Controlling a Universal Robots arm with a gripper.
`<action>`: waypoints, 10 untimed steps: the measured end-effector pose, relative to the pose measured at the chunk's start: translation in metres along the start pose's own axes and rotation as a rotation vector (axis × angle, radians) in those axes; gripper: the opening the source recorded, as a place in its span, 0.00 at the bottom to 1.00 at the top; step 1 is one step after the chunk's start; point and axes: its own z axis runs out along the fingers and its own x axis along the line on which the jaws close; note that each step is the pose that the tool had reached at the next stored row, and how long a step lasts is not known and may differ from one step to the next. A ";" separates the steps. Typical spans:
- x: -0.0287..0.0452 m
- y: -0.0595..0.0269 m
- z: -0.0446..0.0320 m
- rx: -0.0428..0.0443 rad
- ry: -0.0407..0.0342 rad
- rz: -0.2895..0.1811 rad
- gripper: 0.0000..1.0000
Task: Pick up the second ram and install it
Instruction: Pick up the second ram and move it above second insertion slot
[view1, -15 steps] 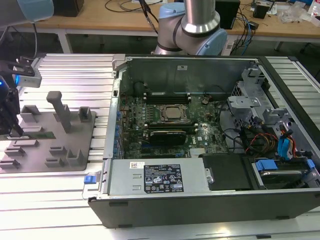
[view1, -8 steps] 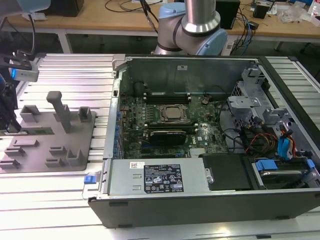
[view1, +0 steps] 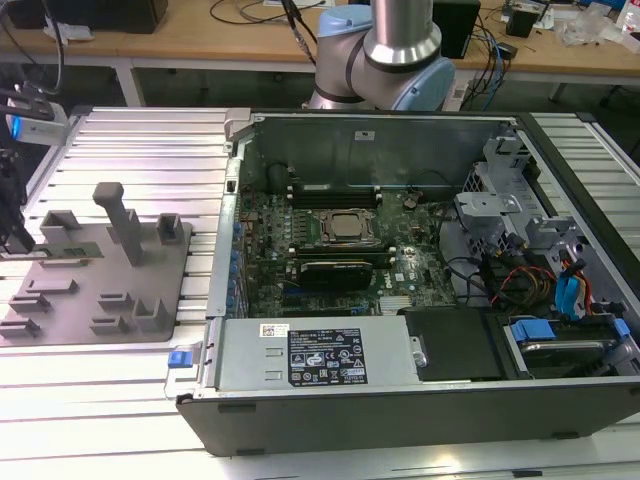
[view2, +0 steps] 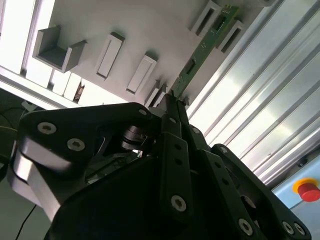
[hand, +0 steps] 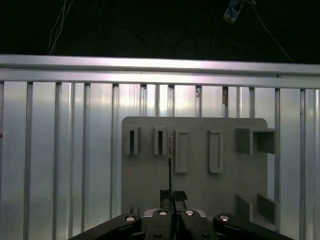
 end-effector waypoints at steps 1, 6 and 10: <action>-0.0003 0.0001 -0.0026 0.0014 0.0000 0.000 0.09; -0.0009 0.0005 -0.0148 0.0042 -0.0029 0.000 0.09; -0.0011 0.0007 -0.0216 0.0050 -0.0052 0.000 0.09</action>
